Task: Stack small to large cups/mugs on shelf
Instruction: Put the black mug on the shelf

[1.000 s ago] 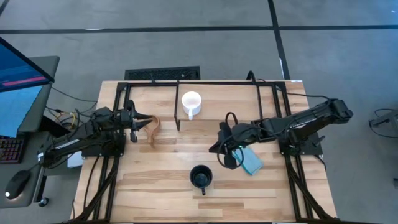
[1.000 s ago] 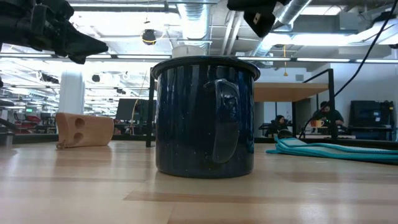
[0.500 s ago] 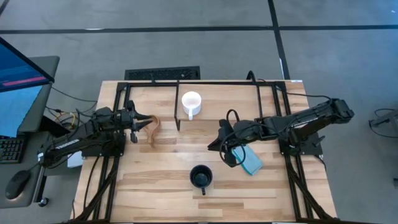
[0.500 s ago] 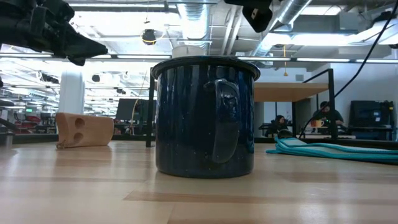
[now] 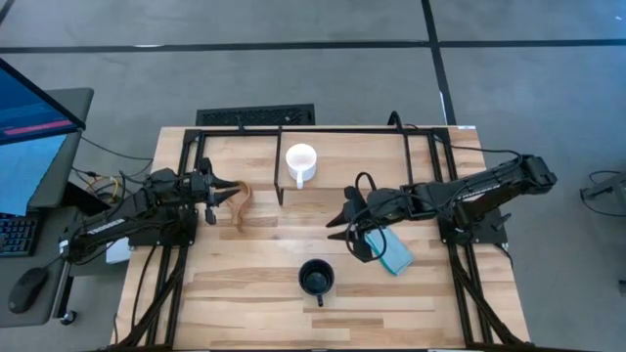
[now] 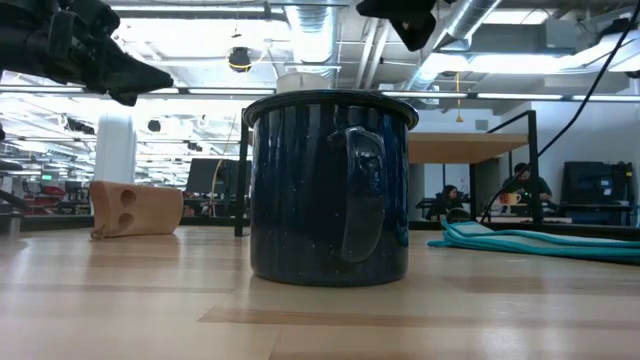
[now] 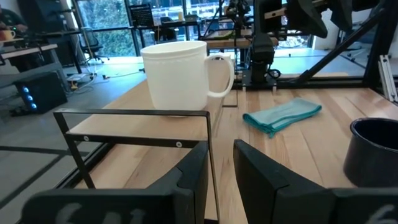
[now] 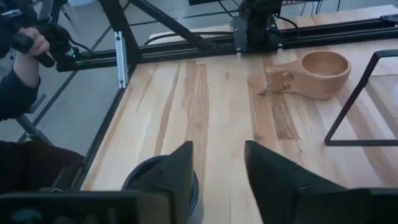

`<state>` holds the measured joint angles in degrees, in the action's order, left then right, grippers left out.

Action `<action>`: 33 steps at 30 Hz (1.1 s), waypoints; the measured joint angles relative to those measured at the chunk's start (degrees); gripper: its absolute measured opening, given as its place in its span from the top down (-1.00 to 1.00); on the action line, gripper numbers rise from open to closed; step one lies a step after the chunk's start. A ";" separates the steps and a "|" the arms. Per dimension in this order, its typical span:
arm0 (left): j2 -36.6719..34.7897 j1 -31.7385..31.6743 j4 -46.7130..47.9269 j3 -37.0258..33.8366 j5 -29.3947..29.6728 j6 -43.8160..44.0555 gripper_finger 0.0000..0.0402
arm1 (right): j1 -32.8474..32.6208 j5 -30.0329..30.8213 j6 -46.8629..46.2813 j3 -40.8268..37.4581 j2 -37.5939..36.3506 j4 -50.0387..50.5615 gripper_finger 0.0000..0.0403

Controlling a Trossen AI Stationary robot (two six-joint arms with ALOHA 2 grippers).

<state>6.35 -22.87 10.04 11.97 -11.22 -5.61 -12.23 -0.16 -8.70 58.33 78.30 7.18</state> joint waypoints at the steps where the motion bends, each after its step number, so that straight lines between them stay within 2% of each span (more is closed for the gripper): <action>1: 0.00 0.00 0.08 0.00 0.00 0.00 0.66 | 0.00 0.00 0.06 0.00 0.00 0.08 0.09; 5: 0.00 0.00 0.14 0.00 0.01 0.08 0.66 | 0.00 0.00 0.12 0.00 0.02 0.10 -0.05; 10: 0.00 0.02 0.98 0.02 0.02 0.21 0.66 | 0.00 0.00 -0.25 0.00 0.02 -0.09 -0.12; 17: 0.02 0.01 2.91 0.02 0.02 0.52 0.66 | 0.09 0.00 -0.65 0.00 0.02 -0.35 -0.13; 23: 0.00 0.00 2.84 0.02 0.02 0.33 0.66 | 1.05 0.02 -5.01 0.00 0.26 1.22 -0.13; 27: 0.02 0.01 2.78 0.02 0.02 0.31 0.66 | 1.57 0.05 -9.42 -0.13 1.37 3.68 -0.13; 33: 0.02 0.00 2.69 0.02 0.02 0.31 0.66 | 0.90 0.09 -11.87 0.52 5.87 2.29 -0.11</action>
<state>6.37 -22.87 12.73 11.99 -11.20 -5.30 -11.32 -0.08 -20.57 58.85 84.17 9.48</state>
